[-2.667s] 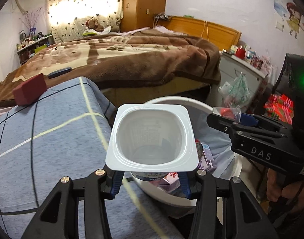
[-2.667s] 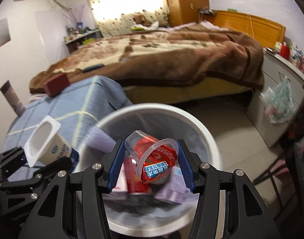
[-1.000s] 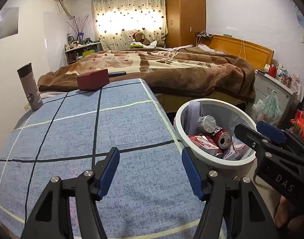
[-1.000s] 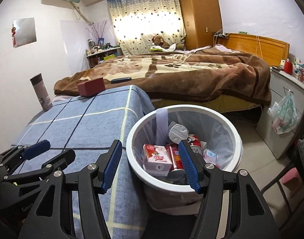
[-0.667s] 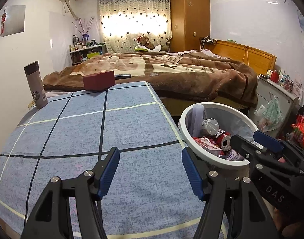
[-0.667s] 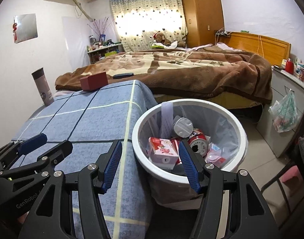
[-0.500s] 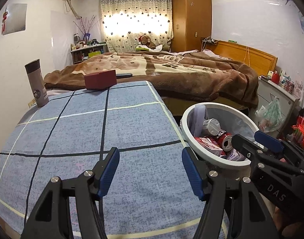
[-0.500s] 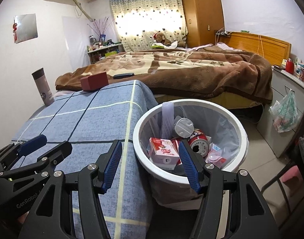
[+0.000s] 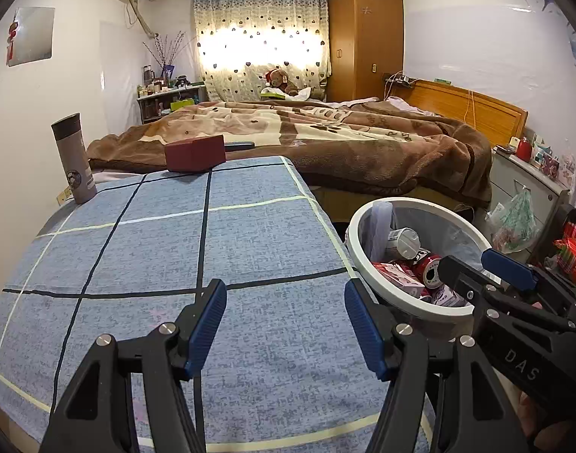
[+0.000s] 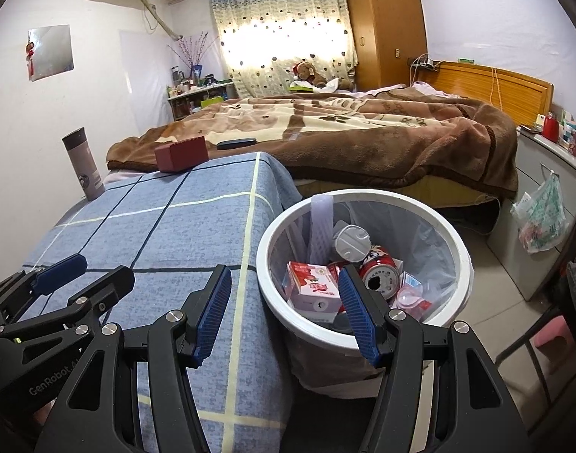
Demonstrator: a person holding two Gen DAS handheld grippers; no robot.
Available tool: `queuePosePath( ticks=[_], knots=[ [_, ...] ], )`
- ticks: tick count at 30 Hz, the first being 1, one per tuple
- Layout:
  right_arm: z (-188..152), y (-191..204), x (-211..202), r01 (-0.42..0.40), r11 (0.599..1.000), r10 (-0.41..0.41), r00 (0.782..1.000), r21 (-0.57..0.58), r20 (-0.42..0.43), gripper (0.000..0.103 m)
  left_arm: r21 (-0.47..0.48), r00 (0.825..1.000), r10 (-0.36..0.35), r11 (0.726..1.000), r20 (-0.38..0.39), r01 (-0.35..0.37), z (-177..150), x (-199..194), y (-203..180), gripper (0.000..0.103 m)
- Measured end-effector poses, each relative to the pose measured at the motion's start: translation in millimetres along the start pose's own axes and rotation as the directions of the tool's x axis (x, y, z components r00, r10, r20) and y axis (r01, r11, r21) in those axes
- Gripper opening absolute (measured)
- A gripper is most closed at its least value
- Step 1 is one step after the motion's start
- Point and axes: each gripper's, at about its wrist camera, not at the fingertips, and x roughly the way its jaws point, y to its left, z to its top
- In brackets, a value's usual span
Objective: Collect trash
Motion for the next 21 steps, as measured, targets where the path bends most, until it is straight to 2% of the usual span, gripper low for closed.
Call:
queuePosePath(
  ticks=[21],
  knots=[
    [-0.5, 2.0, -0.7, -0.015, 1.0, 0.015, 1.0, 0.006, -0.004, 0.06, -0.001, 1.0, 0.007, 1.0, -0.002, -0.007, 0.9, -3.2, 4.3, 0.067]
  ],
)
